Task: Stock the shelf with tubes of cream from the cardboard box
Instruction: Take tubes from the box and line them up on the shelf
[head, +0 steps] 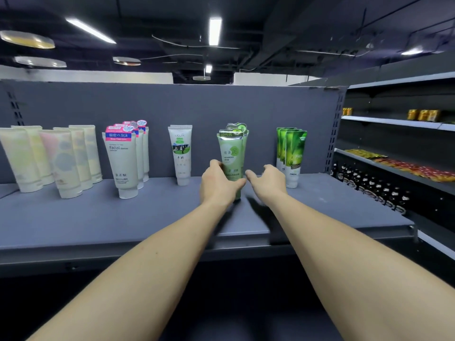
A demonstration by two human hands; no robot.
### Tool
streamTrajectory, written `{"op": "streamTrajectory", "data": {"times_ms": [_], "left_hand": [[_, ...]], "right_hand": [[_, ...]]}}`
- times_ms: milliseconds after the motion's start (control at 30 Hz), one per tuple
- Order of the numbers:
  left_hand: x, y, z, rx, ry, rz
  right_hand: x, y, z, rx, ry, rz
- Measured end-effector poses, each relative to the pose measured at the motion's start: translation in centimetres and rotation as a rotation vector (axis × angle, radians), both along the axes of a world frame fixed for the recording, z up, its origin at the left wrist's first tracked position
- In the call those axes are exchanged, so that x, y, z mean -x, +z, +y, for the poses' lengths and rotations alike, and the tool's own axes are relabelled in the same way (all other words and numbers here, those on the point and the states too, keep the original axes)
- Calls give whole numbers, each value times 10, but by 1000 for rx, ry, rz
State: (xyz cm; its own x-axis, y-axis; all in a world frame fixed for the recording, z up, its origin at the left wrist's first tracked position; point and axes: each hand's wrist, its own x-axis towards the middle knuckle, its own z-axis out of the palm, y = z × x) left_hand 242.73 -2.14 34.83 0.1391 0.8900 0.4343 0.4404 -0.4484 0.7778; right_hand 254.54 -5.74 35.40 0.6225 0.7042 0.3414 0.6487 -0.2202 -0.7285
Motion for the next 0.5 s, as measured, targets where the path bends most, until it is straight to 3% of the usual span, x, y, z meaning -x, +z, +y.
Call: {"op": "streamTrajectory", "data": {"times_ms": [500], "left_hand": [[-27, -4, 15, 46, -3, 19]], "right_hand": [[-14, -5, 1, 22, -74, 24]]}}
